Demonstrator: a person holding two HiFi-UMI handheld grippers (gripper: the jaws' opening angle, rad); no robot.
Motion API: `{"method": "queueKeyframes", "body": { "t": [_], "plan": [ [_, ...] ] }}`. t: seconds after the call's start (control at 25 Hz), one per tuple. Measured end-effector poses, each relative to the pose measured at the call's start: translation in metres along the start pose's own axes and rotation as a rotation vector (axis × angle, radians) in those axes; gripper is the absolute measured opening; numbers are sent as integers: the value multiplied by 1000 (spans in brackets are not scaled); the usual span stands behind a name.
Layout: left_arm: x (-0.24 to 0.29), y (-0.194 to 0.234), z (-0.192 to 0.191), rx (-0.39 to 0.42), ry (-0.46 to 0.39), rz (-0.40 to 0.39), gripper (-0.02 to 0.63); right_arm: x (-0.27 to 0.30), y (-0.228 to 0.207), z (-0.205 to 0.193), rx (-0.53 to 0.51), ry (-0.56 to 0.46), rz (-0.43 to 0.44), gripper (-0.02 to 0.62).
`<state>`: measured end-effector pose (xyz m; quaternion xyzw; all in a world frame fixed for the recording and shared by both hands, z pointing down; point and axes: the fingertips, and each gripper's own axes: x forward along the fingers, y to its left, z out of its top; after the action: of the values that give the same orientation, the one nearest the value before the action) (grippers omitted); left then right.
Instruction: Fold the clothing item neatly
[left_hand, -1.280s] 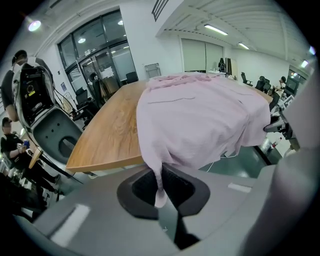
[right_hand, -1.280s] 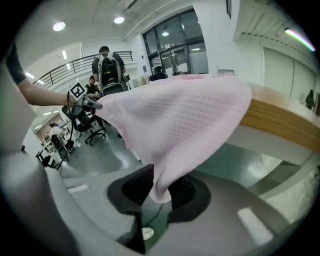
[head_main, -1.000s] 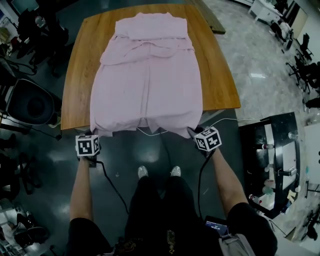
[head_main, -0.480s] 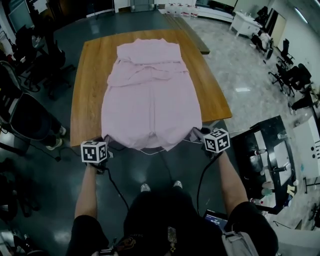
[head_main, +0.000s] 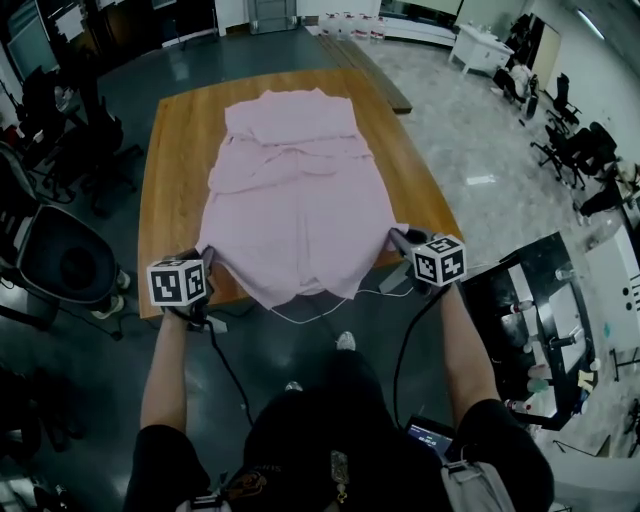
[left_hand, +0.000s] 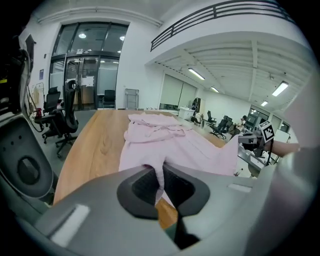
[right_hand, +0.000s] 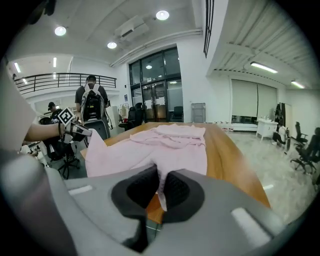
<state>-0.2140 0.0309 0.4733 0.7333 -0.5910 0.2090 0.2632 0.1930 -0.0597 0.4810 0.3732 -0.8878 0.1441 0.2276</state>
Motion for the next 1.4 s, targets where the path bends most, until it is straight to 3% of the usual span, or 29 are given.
{"method": "queueKeyframes", "body": {
  "t": [0.36, 0.68, 1.0, 1.4],
  "plan": [
    [55, 25, 72, -69, 7, 146, 12, 55, -83, 59, -13, -40, 73, 11],
    [112, 50, 111, -120, 39, 257, 12, 118, -143, 68, 28, 16, 96, 11],
    [166, 94, 123, -111, 83, 254, 12, 172, -180, 65, 129, 85, -41, 11],
    [247, 154, 101, -3, 247, 293, 12, 230, -213, 45, 172, 257, -258, 11]
  ]
}}
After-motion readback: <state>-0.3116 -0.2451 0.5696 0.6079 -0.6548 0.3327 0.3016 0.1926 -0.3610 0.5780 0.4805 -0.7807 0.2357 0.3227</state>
